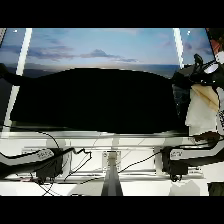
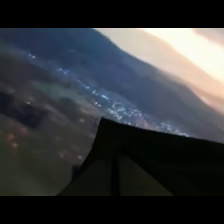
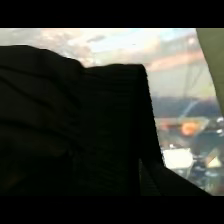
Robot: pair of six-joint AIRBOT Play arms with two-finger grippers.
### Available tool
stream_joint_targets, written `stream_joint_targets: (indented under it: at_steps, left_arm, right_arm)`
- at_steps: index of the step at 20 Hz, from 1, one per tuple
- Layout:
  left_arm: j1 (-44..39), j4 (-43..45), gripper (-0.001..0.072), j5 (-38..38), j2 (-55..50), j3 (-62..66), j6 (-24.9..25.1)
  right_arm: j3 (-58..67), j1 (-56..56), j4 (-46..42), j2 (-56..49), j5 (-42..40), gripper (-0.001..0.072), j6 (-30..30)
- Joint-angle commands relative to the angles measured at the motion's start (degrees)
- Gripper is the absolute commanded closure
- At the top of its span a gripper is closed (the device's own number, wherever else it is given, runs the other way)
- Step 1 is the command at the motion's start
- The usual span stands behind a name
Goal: Fold the clothes and pants, and hang the long-sleeved shirts on hangers.
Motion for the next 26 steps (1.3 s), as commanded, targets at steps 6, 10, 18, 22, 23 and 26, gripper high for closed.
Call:
stream_joint_targets:
  at_steps: [6, 10, 18, 22, 23, 26]
  left_arm:
    - [0.0, 1.0, 0.0697, 0.1, -0.5, 0.0, 0.0]
    - [0.0, -4.4, 0.0699, 4.2, -0.3, 0.3, 0.0]
    - [-0.4, -11.5, 0.07, 11.5, 0.1, 12.9, 0.0]
    - [-0.4, -5.4, 0.0699, 1.9, -4.5, 10.0, 0.0]
    - [-0.4, -4.0, 0.0699, 0.8, -6.7, 8.8, 0.0]
    - [-0.4, -3.3, 0.0698, -0.6, -14.1, 7.8, 0.0]
  right_arm:
    - [0.1, 1.6, 15.8, -5.6, -10.6, 0.0312, -4.0]
    - [1.0, 4.7, 16.2, -5.4, -17.7, 0.0696, -5.9]
    - [15.1, 7.1, 15.9, -5.0, -21.5, 0.0696, -11.2]
    - [14.7, 7.2, 15.2, -5.4, -21.2, 0.0695, -11.2]
    - [14.7, 7.2, 14.3, -5.6, -21.5, 0.0696, -11.2]
    - [14.7, 7.2, 13.3, -6.9, -22.6, 0.0695, -11.2]
